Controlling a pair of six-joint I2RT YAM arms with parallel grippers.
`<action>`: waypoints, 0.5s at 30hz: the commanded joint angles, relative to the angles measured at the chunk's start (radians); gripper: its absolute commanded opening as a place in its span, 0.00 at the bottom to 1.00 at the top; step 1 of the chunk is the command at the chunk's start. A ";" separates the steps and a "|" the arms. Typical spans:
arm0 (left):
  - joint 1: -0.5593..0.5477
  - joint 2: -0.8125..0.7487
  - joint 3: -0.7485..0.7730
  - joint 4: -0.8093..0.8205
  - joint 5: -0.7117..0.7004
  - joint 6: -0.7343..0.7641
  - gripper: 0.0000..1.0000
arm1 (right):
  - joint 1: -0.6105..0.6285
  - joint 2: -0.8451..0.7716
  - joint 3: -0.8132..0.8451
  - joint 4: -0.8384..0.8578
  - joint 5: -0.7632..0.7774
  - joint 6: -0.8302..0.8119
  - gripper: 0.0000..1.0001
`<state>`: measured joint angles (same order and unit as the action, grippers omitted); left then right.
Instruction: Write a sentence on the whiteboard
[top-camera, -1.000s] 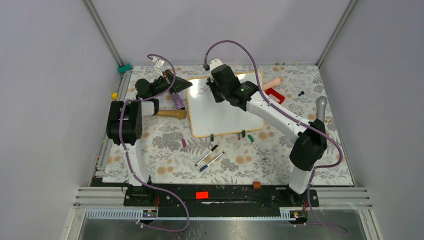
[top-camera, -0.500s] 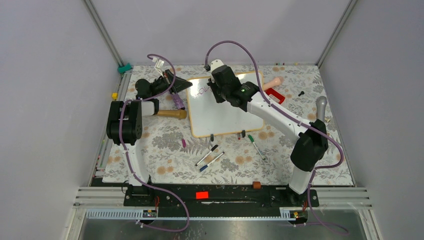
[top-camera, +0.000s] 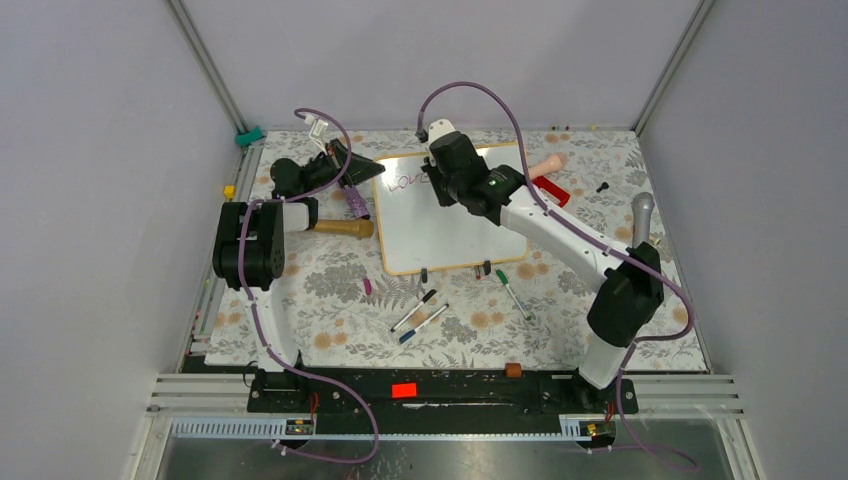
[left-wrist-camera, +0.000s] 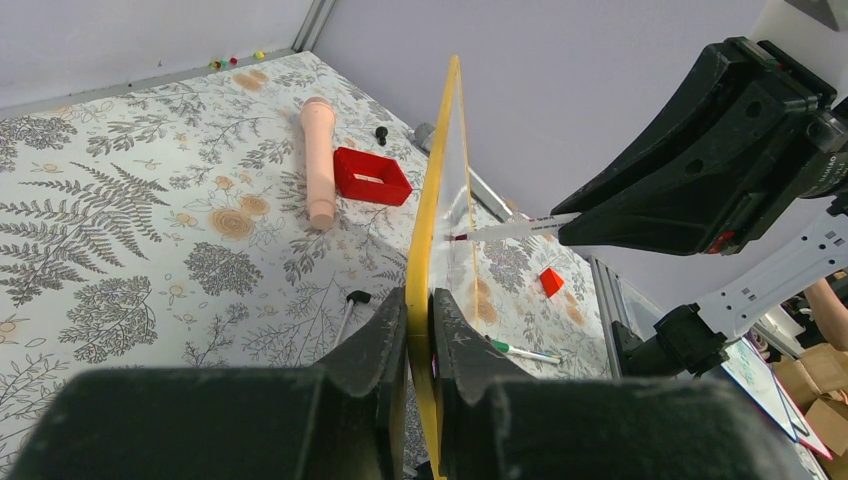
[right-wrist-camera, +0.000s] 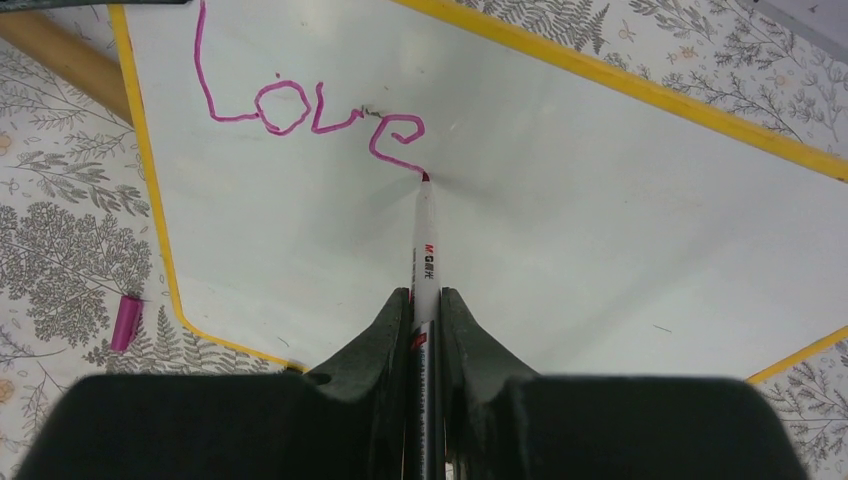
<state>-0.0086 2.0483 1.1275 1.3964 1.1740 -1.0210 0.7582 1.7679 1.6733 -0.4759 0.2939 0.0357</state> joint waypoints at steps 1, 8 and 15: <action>-0.027 -0.029 -0.021 0.079 0.104 0.076 0.01 | -0.019 -0.110 -0.059 0.084 -0.055 0.006 0.00; -0.027 -0.030 -0.023 0.079 0.101 0.078 0.02 | -0.032 -0.209 -0.143 0.166 -0.139 0.012 0.00; -0.027 -0.030 -0.024 0.079 0.099 0.081 0.02 | -0.039 -0.302 -0.271 0.272 -0.130 -0.001 0.00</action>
<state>-0.0086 2.0483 1.1248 1.4078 1.1740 -1.0225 0.7300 1.5269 1.4555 -0.3115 0.1738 0.0399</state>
